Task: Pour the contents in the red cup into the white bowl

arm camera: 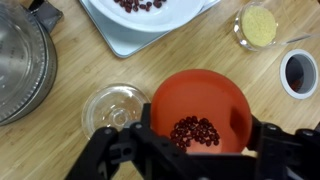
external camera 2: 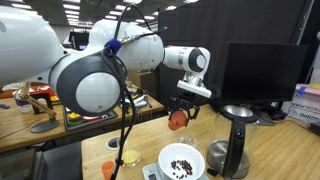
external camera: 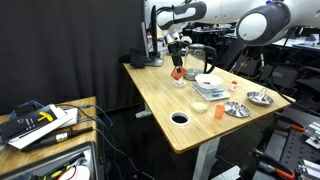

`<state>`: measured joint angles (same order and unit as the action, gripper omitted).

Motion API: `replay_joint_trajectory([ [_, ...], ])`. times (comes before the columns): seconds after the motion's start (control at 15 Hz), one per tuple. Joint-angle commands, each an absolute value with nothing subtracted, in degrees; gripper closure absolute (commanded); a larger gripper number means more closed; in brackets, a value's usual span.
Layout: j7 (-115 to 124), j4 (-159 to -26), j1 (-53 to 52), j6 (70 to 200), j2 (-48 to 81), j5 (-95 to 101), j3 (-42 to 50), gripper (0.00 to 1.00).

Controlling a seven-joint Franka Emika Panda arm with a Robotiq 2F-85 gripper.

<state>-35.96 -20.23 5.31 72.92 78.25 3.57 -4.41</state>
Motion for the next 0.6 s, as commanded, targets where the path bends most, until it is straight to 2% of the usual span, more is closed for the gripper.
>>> replay_joint_trajectory([
  [0.0,-39.45,-20.74,6.41,73.26,76.56,1.78,-4.46,0.45],
  [0.53,-40.73,-21.01,11.91,71.5,74.96,-2.82,-5.61,0.45],
])
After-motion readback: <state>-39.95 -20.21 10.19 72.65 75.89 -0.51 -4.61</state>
